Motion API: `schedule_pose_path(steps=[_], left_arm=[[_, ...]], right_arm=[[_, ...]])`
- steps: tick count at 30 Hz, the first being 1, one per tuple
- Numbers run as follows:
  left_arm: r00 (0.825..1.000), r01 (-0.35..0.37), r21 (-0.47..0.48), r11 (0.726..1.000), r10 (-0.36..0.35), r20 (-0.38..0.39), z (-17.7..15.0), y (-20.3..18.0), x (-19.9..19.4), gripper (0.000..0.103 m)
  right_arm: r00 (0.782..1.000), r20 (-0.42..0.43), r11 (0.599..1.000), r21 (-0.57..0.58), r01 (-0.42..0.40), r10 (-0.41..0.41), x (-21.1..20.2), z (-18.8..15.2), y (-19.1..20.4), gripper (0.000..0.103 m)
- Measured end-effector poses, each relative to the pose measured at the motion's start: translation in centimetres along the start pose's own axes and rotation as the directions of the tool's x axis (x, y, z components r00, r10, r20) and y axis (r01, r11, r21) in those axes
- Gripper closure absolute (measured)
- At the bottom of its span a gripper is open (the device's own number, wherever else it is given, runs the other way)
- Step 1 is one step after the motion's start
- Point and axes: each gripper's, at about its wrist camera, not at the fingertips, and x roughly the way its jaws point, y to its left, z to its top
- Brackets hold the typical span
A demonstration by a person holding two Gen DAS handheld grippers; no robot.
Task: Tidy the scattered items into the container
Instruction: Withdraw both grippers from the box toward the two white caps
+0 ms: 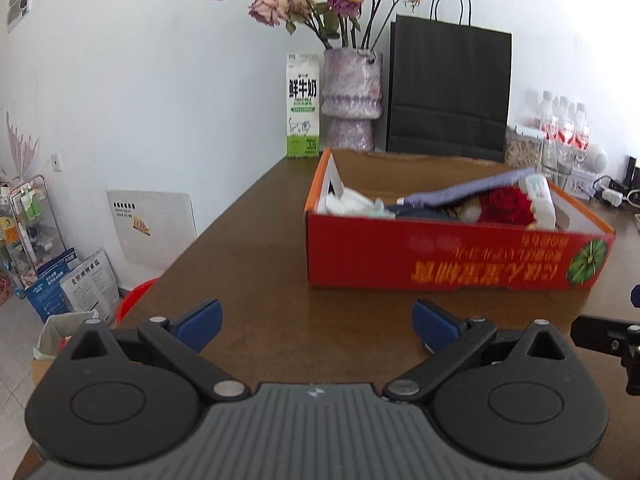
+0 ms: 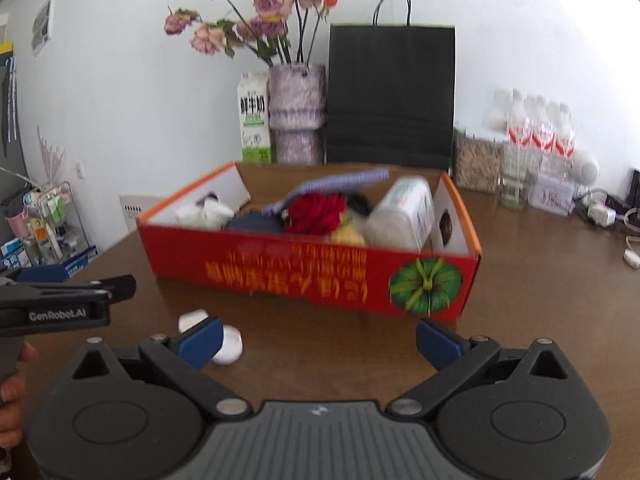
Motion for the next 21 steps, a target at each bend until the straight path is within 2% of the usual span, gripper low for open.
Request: schedule_pose_path(steps=[5, 10, 17, 21], left_arm=[[0.999, 0.004, 0.006, 1.0, -0.004, -0.049, -1.4, 0.2, 0.7, 0.0], [0.997, 0.027, 0.002, 1.0, -0.026, -0.071, -1.5, 0.2, 1.2, 0.0], [0.99, 0.052, -0.05, 0.997, -0.058, -0.129, -1.6, 1.0, 2.1, 0.0], [0.99, 0.04, -0.051, 0.998, -0.047, -0.134, -1.6, 1.6, 2.2, 0.0]], right_arm=[[0.997, -0.075, 1.0, 0.014, 0.0, 0.001, 1.0, -1.9, -0.1, 0.0], [0.996, -0.084, 1.0, 0.01, -0.006, 0.007, 1.4, -2.2, 0.3, 0.0], [0.992, -0.128, 1.0, 0.012, -0.019, 0.021, 2.9, -2.1, 0.9, 0.001], [0.989, -0.143, 0.999, -0.009, -0.049, 0.047, 4.1, -1.7, 1.9, 0.004]])
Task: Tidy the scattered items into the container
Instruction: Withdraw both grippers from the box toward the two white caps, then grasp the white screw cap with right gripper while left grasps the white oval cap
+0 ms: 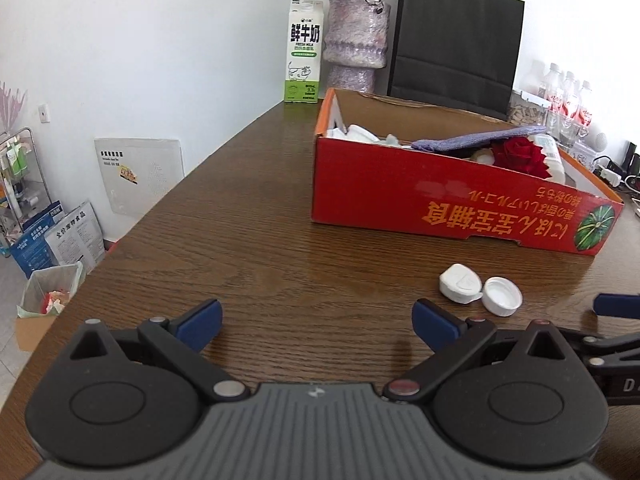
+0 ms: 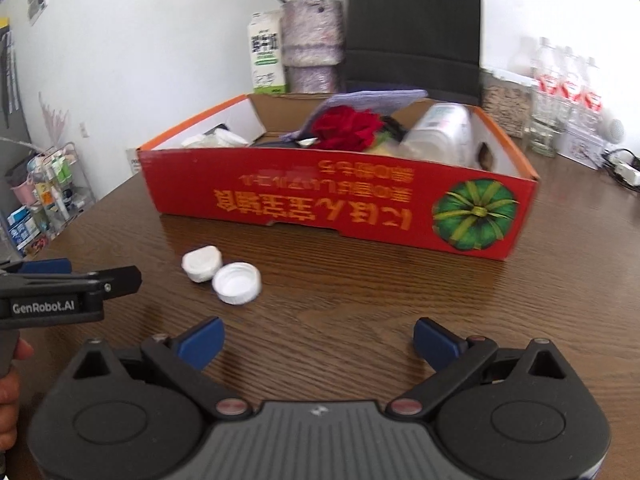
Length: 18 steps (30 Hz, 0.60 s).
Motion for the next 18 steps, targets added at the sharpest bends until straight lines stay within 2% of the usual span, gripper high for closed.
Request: schedule_pose_path(steps=[7, 9, 12, 13, 14, 18], left_arm=[[1.0, -0.005, -0.029, 1.0, 0.005, -0.014, 0.2, 1.7, 0.3, 0.0], [1.0, -0.002, -0.025, 1.0, 0.002, -0.015, 0.2, 1.7, 0.3, 0.0], [1.0, -0.004, 0.001, 1.0, 0.004, -0.022, 0.2, 1.2, 0.5, 0.0], [1.0, -0.006, 0.008, 1.0, 0.007, -0.024, 0.2, 1.1, 0.5, 0.0], [1.0, -0.008, 0.012, 1.0, 0.008, -0.026, 0.2, 1.0, 0.6, 0.0], [0.999, -0.014, 0.025, 1.0, 0.015, -0.029, 0.2, 0.6, 0.6, 0.0]], right_arm=[[1.0, 0.005, 0.997, -0.071, -0.026, 0.027, 1.7, 1.3, 2.3, 0.015], [0.999, 0.011, 0.996, -0.082, -0.033, 0.034, 2.1, 1.6, 2.6, 0.023], [0.998, 0.034, 0.993, -0.104, -0.055, 0.059, 2.0, 1.7, 2.9, 0.05], [0.997, 0.041, 0.992, -0.112, -0.062, 0.067, 1.9, 1.7, 3.0, 0.072], [0.996, 0.045, 0.991, -0.117, -0.071, 0.077, 1.8, 1.6, 2.9, 0.076], [0.994, 0.051, 0.99, -0.11, -0.09, 0.096, 1.4, 1.4, 2.4, 0.076]])
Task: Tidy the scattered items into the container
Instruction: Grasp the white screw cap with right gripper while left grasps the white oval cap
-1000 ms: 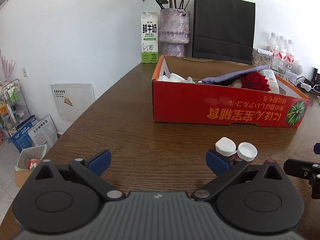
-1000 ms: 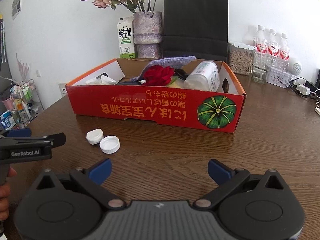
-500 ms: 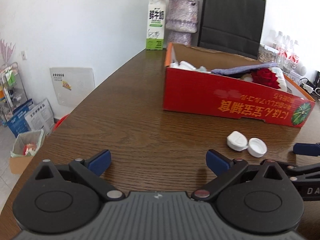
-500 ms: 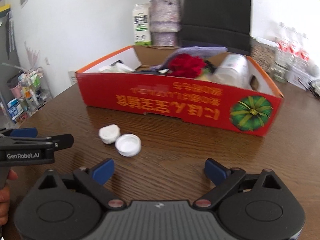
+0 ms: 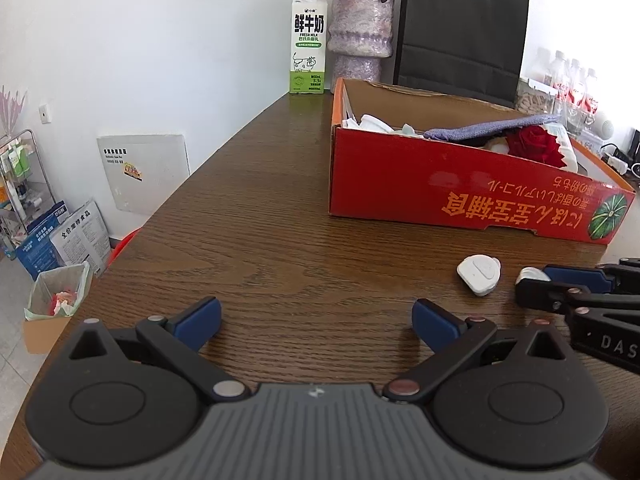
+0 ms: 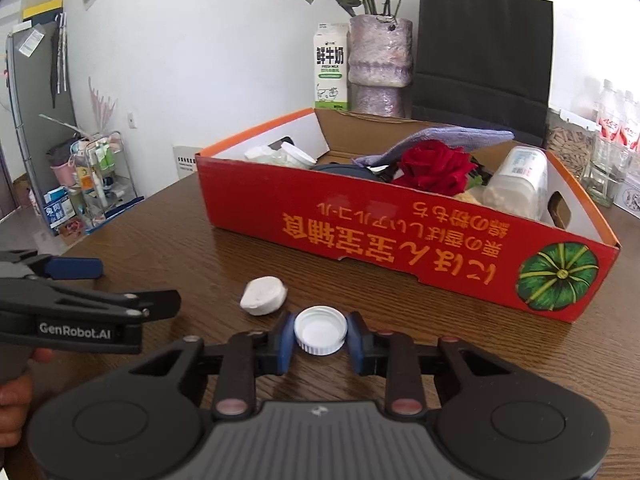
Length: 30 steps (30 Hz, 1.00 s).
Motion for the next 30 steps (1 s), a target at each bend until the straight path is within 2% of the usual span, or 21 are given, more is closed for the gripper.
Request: schedule_pose_path(steps=[3, 8, 13, 22, 25, 28, 30], left_arm=[[1.0, -0.02, 0.014, 1.0, 0.02, -0.011, 0.1, -0.5, 0.1, 0.0], [0.999, 0.043, 0.031, 0.999, -0.043, -0.001, 0.7, -2.4, 0.0, 0.0], [0.998, 0.058, 0.086, 0.995, -0.06, 0.027, 1.8, -5.1, 0.3, 0.0], [0.997, 0.072, 0.125, 0.99, -0.07, -0.015, 1.8, -7.9, 2.2, 0.001], [0.996, 0.083, 0.115, 0.99, -0.079, -0.04, 1.8, -8.0, 2.7, 0.006], [0.995, 0.094, 0.118, 0.989, -0.091, -0.032, 1.7, -8.1, 2.6, 0.014], [0.995, 0.095, 0.119, 0.988, -0.092, -0.025, 1.7, -8.3, 2.4, 0.025]], right_arm=[[1.0, 0.013, 0.999, 0.029, 0.016, -0.016, -0.4, -0.1, -1.0, 0.076], [0.997, 0.041, 0.995, 0.078, 0.067, -0.071, -1.6, -0.7, -3.3, 0.076], [0.993, 0.044, 0.987, 0.122, 0.106, -0.112, -2.2, -1.4, -5.8, 0.076], [0.994, 0.049, 0.98, 0.179, 0.088, -0.098, -2.7, -2.1, -7.8, 0.076], [0.995, 0.053, 0.981, 0.175, 0.079, -0.089, -2.8, -2.2, -7.7, 0.076], [0.994, 0.059, 0.982, 0.174, 0.075, -0.087, -2.9, -2.2, -7.6, 0.076], [0.995, 0.06, 0.983, 0.17, 0.073, -0.084, -2.8, -2.2, -7.4, 0.076]])
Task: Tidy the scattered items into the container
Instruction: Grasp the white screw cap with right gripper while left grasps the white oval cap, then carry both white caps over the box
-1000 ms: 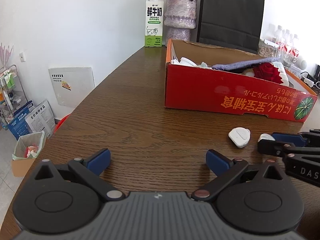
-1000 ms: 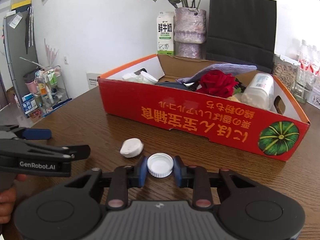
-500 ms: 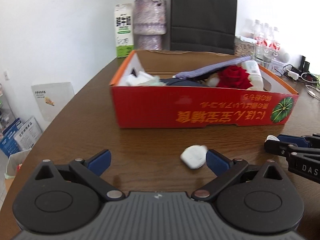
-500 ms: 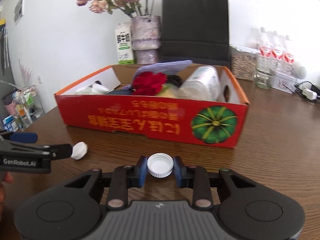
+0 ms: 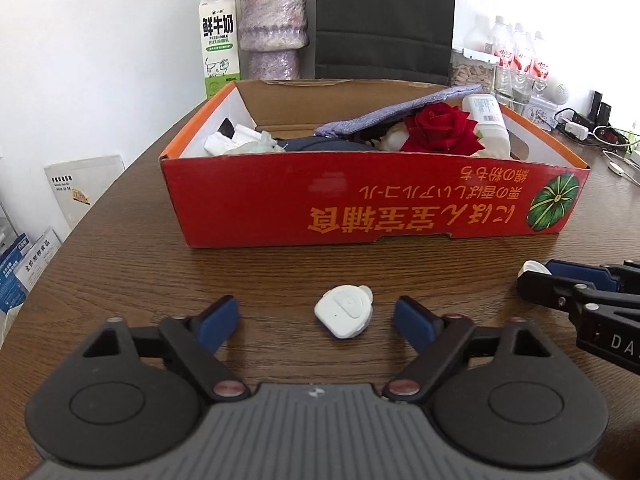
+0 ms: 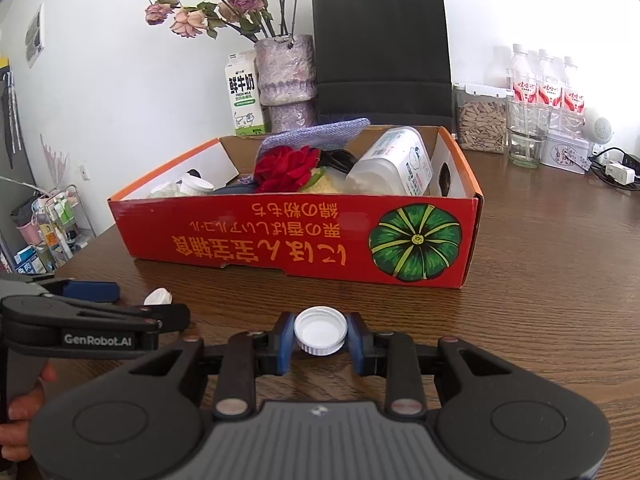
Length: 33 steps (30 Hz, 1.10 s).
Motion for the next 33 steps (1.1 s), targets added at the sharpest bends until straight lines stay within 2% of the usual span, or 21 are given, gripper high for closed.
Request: schedule_pose_path(steps=[1, 3, 4, 5, 6, 15, 20, 26, 33], left_arm=[[1.0, 0.0, 0.0, 1.0, 0.0, 0.004, 0.0, 0.0, -0.1, 0.03], [1.0, 0.002, -0.005, 1.0, -0.002, 0.013, 0.0, -0.1, -0.3, 0.052], [1.0, 0.002, -0.007, 1.0, -0.002, 0.016, 0.0, 0.0, -0.4, 0.058], [1.0, 0.005, -0.009, 1.0, -0.005, 0.017, 0.1, -0.1, -0.5, 0.069], [1.0, 0.009, -0.013, 1.0, -0.009, 0.018, 0.1, 0.0, -0.6, 0.073], [1.0, 0.008, -0.007, 1.0, -0.007, 0.028, -0.1, -0.2, -1.0, 0.073], [0.998, 0.006, -0.011, 1.0, -0.005, 0.062, 0.2, 0.0, -1.9, 0.073], [0.99, 0.013, -0.021, 1.0, -0.01, 0.144, 2.1, 0.5, -3.8, 0.073], [0.966, 0.028, -0.028, 0.999, -0.02, 0.259, 6.0, 0.8, -5.1, 0.073]], right_arm=[[1.0, 0.0, 1.0, -0.001, -0.002, 0.002, 0.0, 0.0, 0.1, 0.076], [1.0, 0.0, 1.0, 0.0, -0.004, 0.004, 0.0, 0.0, 0.1, 0.076], [1.0, 0.0, 1.0, 0.0, -0.004, 0.004, 0.0, 0.0, 0.1, 0.076], [1.0, 0.001, 1.0, 0.0, -0.004, 0.004, 0.0, 0.0, 0.1, 0.076], [1.0, 0.002, 1.0, 0.0, -0.003, 0.003, 0.0, 0.0, 0.1, 0.076], [1.0, 0.013, 1.0, -0.005, 0.007, -0.007, -0.2, -0.1, 0.2, 0.076], [0.999, 0.04, 1.0, -0.017, 0.005, -0.004, -0.7, 0.0, 0.4, 0.076], [0.995, 0.096, 0.999, -0.033, -0.01, 0.013, -2.2, 1.6, 0.6, 0.076], [0.979, 0.203, 0.998, -0.059, 0.02, -0.007, -3.7, 5.4, 0.7, 0.076]])
